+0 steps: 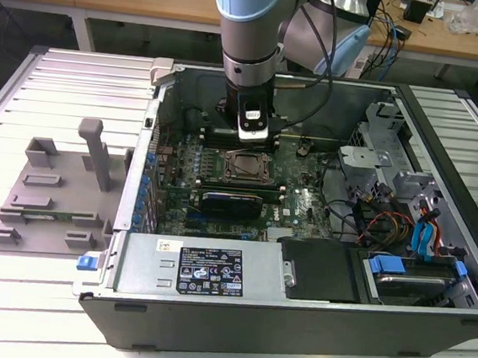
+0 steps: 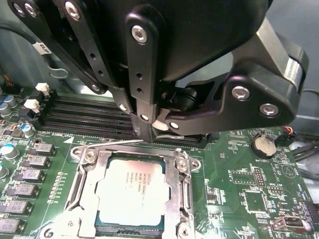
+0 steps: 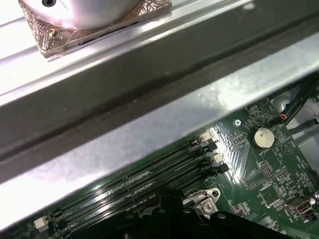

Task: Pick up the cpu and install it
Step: 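Install the first cpu locking lever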

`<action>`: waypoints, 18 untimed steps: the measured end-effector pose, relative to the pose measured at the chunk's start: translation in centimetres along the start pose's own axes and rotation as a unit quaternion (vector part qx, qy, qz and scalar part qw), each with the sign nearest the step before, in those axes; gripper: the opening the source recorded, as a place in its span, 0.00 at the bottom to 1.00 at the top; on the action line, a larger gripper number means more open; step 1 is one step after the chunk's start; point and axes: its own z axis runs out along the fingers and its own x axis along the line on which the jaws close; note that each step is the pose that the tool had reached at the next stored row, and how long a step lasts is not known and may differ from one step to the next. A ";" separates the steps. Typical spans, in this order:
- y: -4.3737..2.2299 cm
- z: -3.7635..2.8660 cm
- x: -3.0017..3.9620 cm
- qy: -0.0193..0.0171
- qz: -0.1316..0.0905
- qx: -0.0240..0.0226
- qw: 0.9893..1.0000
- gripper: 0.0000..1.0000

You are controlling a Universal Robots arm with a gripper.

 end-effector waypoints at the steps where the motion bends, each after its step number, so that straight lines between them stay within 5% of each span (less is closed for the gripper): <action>1: 0.05 0.01 0.02 0.000 0.000 0.000 1.000 0.11; 18: 0.10 0.27 0.10 -0.002 0.006 0.001 1.000 0.11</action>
